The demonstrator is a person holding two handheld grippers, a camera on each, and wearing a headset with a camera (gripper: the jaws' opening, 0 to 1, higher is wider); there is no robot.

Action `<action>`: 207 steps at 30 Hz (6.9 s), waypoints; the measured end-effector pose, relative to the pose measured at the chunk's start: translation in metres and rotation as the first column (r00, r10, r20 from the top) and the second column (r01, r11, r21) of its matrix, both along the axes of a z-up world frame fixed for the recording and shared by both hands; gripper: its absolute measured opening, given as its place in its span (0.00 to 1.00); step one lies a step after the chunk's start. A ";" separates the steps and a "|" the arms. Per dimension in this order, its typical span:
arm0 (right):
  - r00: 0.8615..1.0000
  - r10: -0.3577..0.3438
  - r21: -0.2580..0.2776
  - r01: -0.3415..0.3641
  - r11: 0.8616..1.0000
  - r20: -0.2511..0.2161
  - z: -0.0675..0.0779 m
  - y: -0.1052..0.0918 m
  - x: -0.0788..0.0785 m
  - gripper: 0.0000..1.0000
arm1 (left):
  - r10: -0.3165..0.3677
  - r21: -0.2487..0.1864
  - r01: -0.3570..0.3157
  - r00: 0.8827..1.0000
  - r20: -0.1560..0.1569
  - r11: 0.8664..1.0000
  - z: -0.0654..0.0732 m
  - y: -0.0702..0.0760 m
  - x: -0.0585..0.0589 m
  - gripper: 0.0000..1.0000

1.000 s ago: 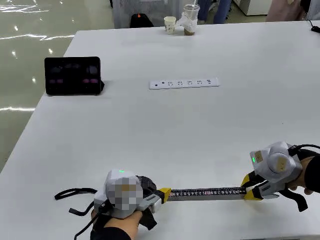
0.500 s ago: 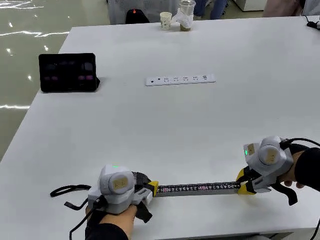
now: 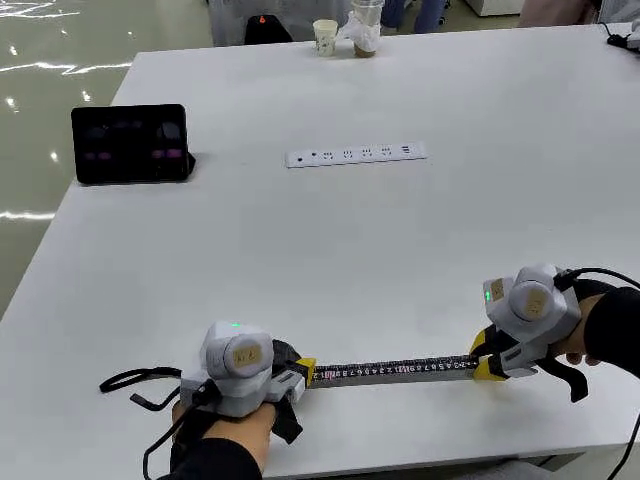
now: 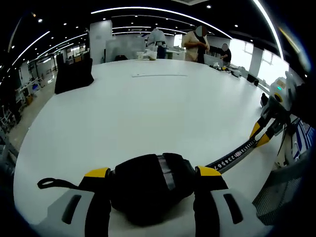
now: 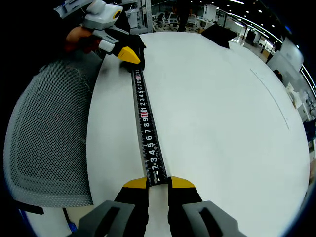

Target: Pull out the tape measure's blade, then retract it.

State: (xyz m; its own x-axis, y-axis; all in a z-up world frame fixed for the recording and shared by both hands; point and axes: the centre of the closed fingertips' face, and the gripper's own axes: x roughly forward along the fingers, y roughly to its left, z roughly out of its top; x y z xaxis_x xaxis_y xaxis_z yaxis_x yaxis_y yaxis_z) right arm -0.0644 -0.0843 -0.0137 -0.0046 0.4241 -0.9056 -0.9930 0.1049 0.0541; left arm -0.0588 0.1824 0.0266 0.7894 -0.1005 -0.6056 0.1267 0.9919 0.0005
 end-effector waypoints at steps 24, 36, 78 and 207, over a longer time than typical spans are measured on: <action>0.996 0.085 -0.055 -0.084 0.995 0.015 -0.001 0.014 0.000 0.11 | 0.020 -0.033 -0.022 0.997 -0.071 0.999 -0.014 -0.001 -0.005 0.64; 0.997 0.078 -0.073 -0.078 0.994 0.004 -0.002 0.019 0.000 0.12 | 0.012 -0.034 -0.014 0.998 -0.066 0.999 -0.014 -0.002 -0.005 0.64; 0.997 0.070 -0.096 -0.071 0.993 -0.019 -0.003 0.034 -0.001 0.12 | -0.004 -0.016 0.003 0.998 -0.070 1.000 -0.015 -0.001 -0.005 0.64; 0.997 0.076 -0.131 -0.080 0.988 -0.030 -0.004 0.082 -0.003 0.11 | -0.022 0.002 0.022 0.997 -0.075 1.000 -0.016 -0.002 -0.005 0.64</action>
State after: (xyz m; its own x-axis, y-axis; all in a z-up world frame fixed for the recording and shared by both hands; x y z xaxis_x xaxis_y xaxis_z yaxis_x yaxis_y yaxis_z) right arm -0.0678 -0.0021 -0.0175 -0.0560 0.2981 -0.9529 -0.9970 0.0351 0.0696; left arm -0.0638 0.1805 0.0103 0.7391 -0.1151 -0.6637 0.1480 0.9890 -0.0067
